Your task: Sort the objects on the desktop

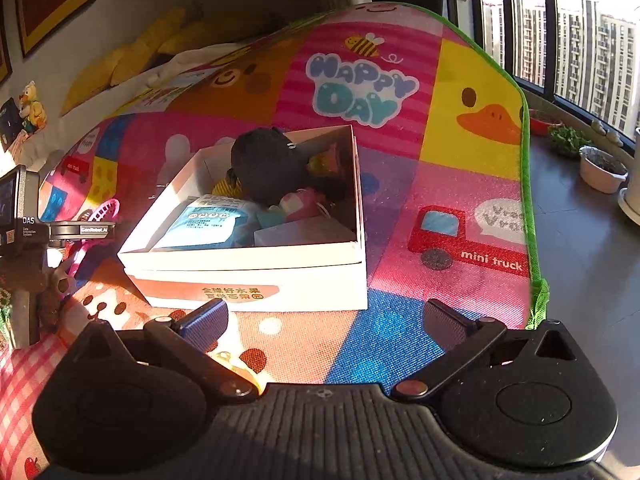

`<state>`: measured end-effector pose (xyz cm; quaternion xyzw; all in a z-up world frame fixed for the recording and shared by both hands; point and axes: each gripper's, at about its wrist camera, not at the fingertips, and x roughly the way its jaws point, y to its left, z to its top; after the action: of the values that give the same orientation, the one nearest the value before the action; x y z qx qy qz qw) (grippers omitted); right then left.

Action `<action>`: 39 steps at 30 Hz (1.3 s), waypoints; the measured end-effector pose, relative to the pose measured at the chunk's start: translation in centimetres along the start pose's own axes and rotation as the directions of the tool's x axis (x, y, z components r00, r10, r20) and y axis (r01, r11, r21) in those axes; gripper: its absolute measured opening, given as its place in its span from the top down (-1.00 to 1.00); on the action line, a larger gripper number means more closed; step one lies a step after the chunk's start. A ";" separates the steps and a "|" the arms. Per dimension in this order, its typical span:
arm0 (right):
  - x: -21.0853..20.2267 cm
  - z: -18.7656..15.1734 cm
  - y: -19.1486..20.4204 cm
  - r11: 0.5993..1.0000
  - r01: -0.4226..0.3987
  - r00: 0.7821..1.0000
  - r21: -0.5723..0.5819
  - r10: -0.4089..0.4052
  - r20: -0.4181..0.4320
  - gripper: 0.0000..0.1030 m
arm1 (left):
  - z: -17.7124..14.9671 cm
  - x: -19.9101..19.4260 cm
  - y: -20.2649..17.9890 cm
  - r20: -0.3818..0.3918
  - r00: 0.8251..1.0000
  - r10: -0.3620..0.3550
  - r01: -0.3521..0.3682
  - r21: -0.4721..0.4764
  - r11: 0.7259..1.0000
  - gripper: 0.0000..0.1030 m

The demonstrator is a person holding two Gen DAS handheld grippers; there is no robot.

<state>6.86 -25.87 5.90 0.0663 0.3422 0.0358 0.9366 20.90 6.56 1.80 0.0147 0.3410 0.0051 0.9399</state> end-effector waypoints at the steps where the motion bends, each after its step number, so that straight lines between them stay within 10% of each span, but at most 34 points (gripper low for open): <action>1: 0.0 -0.1 0.0 1.000 0.002 1.000 0.000 -0.002 0.001 -1.00 | -0.4 -1.3 -0.3 0.012 1.000 -0.022 0.022 0.003 1.000 -0.65; 7: -0.2 -0.9 0.0 1.000 0.010 1.000 0.002 -0.010 -0.014 -1.00 | -4.9 -10.5 -4.9 0.042 0.967 -0.252 0.247 0.100 0.964 -0.67; 15: -0.4 2.6 0.3 0.999 0.024 0.994 -0.028 -0.021 0.105 -1.00 | -10.3 -13.4 -10.2 -0.064 0.924 -0.377 0.382 0.198 0.903 -0.91; 21: 4.6 6.3 -1.1 0.998 0.036 0.999 0.047 -0.038 0.035 -0.05 | -8.5 -13.6 -9.8 -0.023 0.920 -0.391 0.389 0.171 0.905 -0.97; 32: 10.2 7.6 1.9 0.998 0.034 0.997 -0.045 -0.037 -0.066 -0.24 | -4.3 -8.3 -8.3 -0.013 0.894 -0.447 0.446 0.093 0.890 -1.00; 39: 11.4 7.8 6.3 0.988 -0.102 0.993 -0.115 0.093 -0.079 -0.24 | -4.3 -7.1 -5.9 0.002 0.920 -0.391 0.391 0.023 0.920 -1.00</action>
<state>20.47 -19.12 5.52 0.0258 0.3697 0.1044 0.9229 12.73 0.65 2.83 -0.0430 0.3340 -0.1866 0.9229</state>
